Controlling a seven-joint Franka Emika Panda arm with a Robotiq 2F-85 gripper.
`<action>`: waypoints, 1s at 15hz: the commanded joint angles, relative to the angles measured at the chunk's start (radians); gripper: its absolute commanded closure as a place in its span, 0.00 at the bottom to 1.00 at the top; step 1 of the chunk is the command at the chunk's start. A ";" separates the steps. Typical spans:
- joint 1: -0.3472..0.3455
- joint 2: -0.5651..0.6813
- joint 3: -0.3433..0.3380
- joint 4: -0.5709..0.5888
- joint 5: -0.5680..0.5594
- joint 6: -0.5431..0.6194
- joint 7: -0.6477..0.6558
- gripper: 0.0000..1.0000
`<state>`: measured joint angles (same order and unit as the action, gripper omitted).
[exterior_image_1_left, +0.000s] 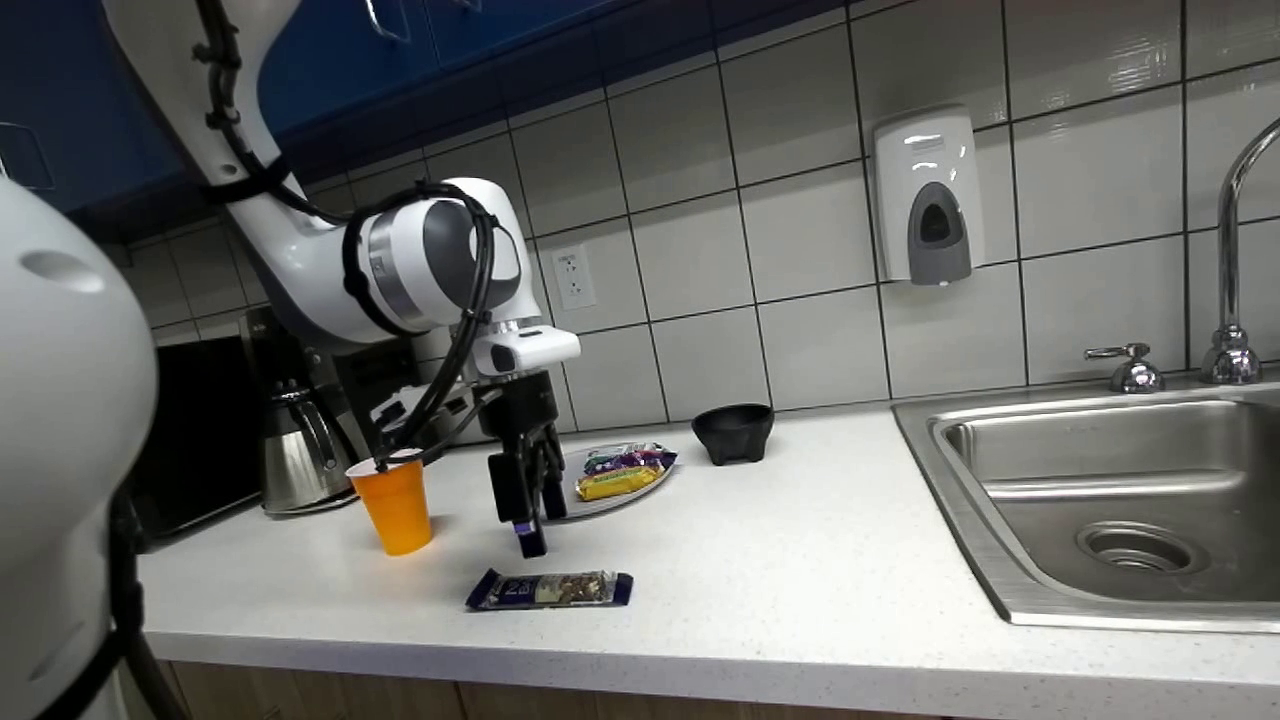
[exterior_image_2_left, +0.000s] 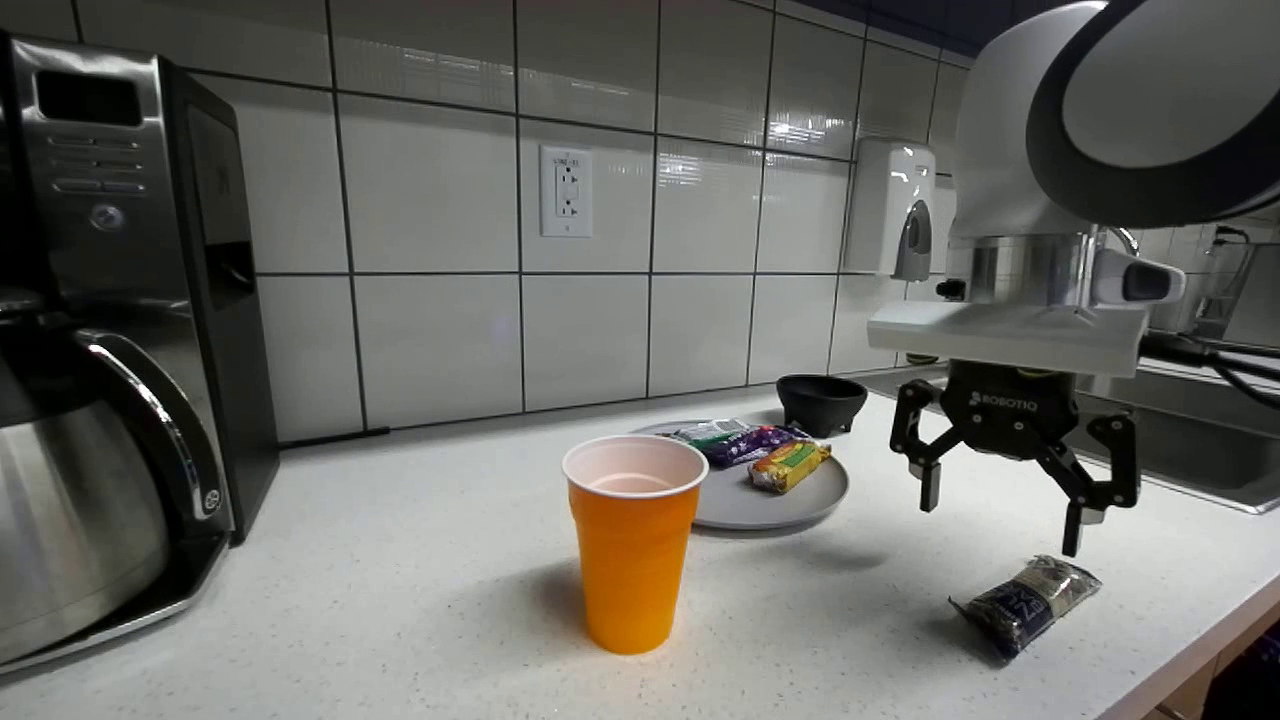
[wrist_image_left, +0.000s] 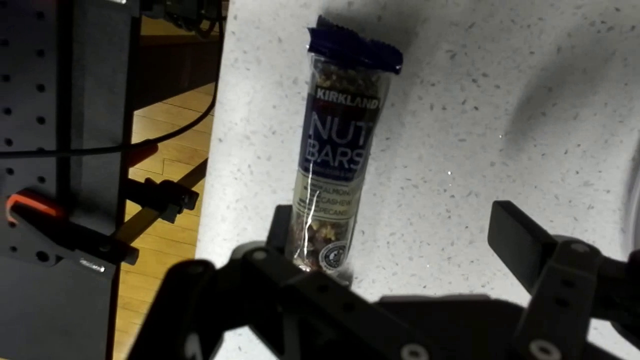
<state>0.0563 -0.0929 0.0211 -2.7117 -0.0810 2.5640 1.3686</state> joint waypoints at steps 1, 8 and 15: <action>-0.017 -0.019 0.032 -0.033 -0.014 0.006 0.042 0.00; -0.014 0.014 0.039 -0.044 -0.013 0.020 0.067 0.00; -0.008 0.057 0.035 -0.040 -0.026 0.041 0.107 0.00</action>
<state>0.0563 -0.0416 0.0394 -2.7447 -0.0831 2.5831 1.4270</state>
